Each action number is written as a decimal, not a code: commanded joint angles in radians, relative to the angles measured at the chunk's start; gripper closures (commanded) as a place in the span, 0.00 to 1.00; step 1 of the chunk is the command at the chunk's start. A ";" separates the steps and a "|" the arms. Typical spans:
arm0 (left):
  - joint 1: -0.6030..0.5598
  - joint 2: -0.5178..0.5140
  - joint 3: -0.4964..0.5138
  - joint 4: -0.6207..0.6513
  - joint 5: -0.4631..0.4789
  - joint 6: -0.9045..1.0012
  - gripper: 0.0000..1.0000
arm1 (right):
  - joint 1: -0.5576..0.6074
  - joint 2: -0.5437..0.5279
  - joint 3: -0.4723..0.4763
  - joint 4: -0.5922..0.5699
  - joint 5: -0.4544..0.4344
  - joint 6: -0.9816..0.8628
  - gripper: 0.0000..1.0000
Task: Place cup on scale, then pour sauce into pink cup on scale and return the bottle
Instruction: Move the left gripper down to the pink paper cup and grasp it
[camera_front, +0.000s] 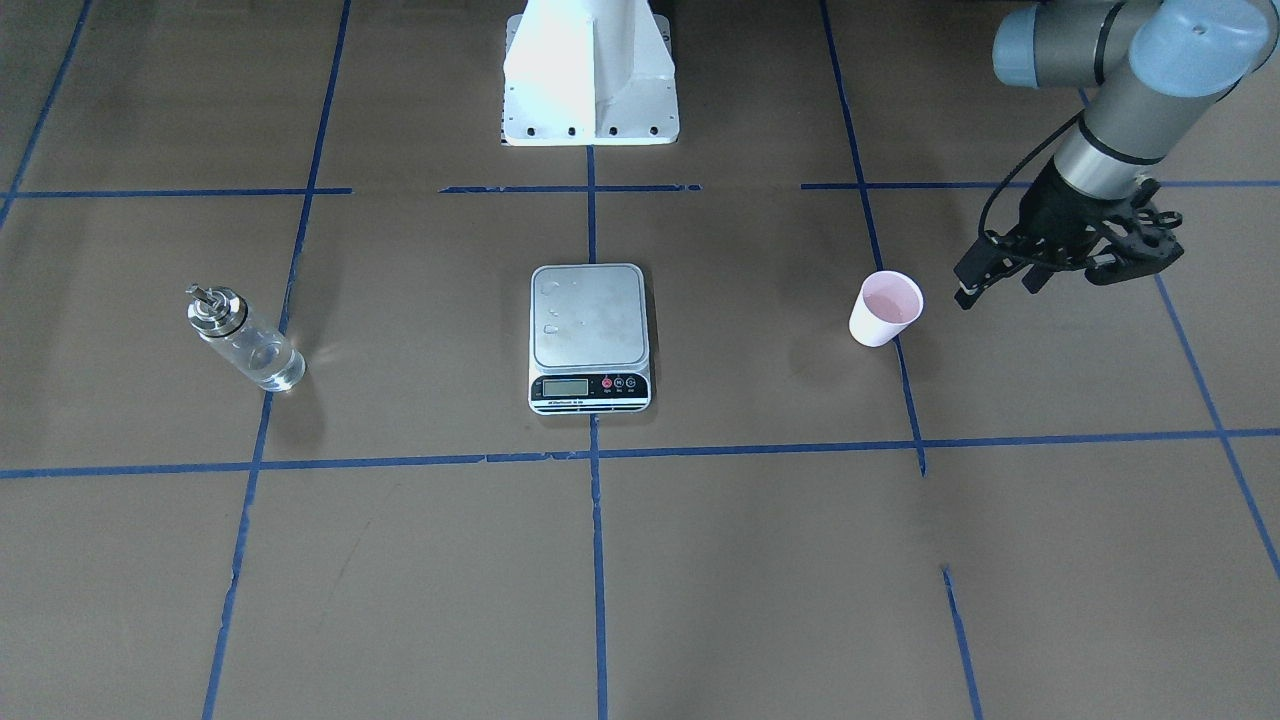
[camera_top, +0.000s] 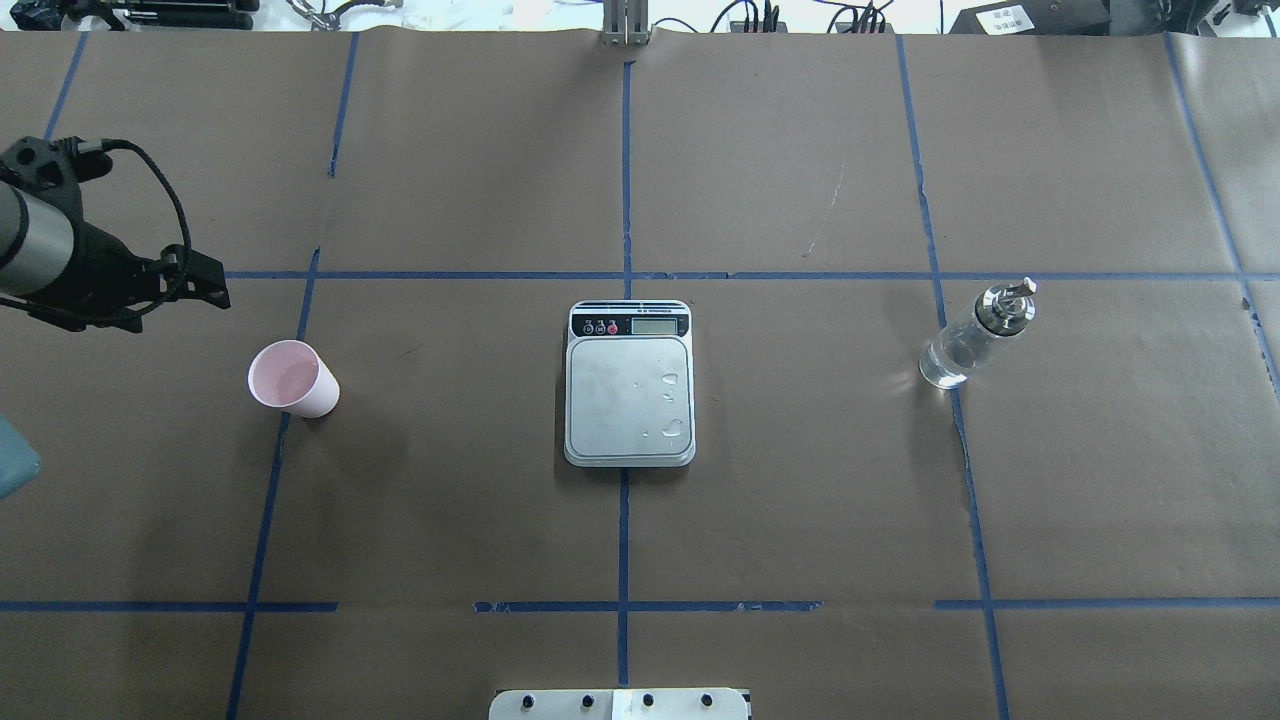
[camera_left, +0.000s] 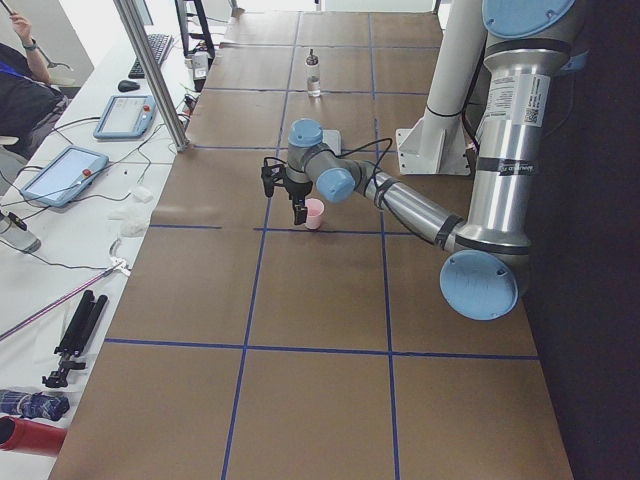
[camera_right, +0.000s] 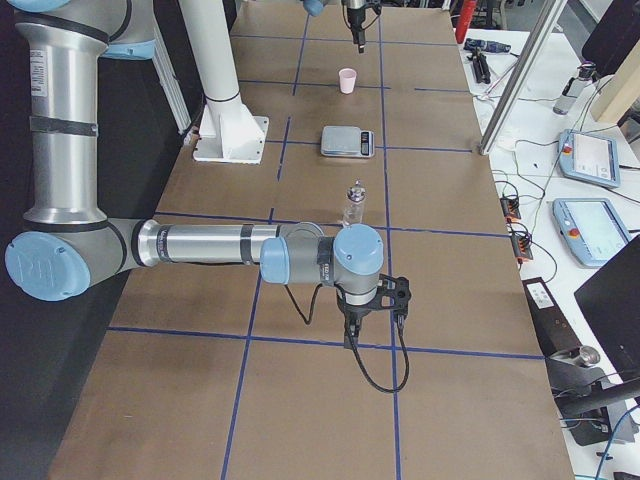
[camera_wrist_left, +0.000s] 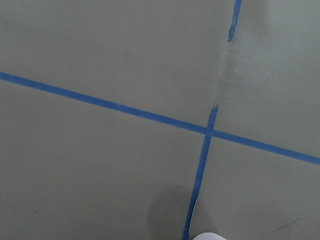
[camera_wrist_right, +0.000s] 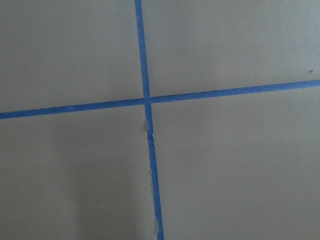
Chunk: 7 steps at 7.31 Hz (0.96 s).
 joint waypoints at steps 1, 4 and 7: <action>0.068 0.000 0.007 -0.001 0.010 -0.003 0.00 | -0.001 0.004 -0.001 -0.001 0.001 0.000 0.00; 0.088 -0.029 0.039 -0.002 0.010 0.003 0.00 | -0.001 0.004 0.001 -0.001 0.001 0.000 0.00; 0.125 -0.043 0.074 -0.002 0.010 0.007 0.00 | -0.001 0.006 0.001 -0.001 0.001 0.000 0.00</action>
